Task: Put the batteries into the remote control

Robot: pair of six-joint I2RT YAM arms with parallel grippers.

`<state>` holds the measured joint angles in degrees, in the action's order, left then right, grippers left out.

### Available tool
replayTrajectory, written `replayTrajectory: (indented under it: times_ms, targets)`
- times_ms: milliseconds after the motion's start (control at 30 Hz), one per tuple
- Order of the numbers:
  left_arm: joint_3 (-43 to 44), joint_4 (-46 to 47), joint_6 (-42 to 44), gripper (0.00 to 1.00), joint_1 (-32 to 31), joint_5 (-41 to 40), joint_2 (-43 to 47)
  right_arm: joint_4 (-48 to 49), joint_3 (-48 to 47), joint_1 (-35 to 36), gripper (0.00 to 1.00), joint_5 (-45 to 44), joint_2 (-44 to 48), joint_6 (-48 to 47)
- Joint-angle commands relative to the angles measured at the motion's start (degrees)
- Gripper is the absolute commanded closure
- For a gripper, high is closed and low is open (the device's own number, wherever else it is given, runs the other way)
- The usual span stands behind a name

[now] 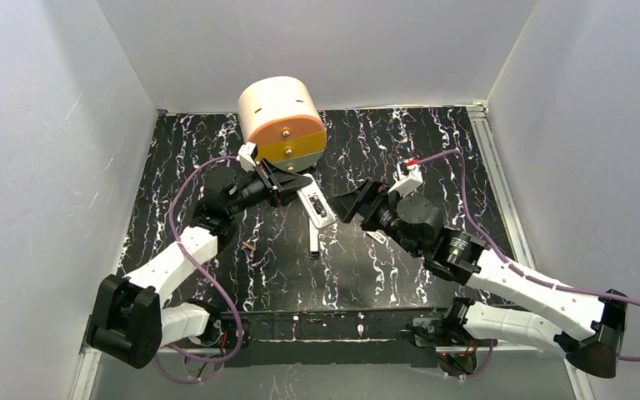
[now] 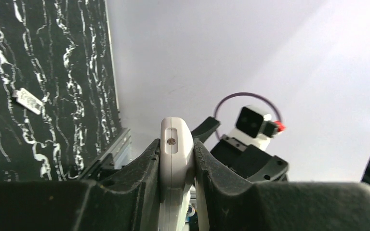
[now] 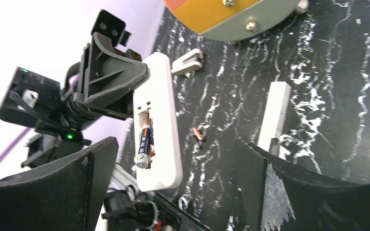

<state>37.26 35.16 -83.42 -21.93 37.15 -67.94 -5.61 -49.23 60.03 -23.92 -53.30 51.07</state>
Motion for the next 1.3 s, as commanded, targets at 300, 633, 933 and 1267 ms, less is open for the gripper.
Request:
replayTrajectory:
  times_ms: [300,633,933,1267]
  targets:
    - [3.0,10.1,-17.8,1.00,0.0,-5.0,2.0,23.3,2.4,-0.1,0.01,6.2,-1.0,15.5]
    - [2.3,16.7,-21.6,1.00,0.0,-6.1,0.4,26.6,2.3,-0.2,0.13,9.6,-3.5,18.6]
    - [1.0,18.2,-21.2,1.00,0.0,-5.5,0.9,27.8,4.5,-0.2,0.11,6.3,-2.4,21.2]
    - [-0.5,21.8,-19.7,1.00,0.0,-5.1,1.3,29.2,5.9,-0.4,0.19,4.6,-2.3,23.0]
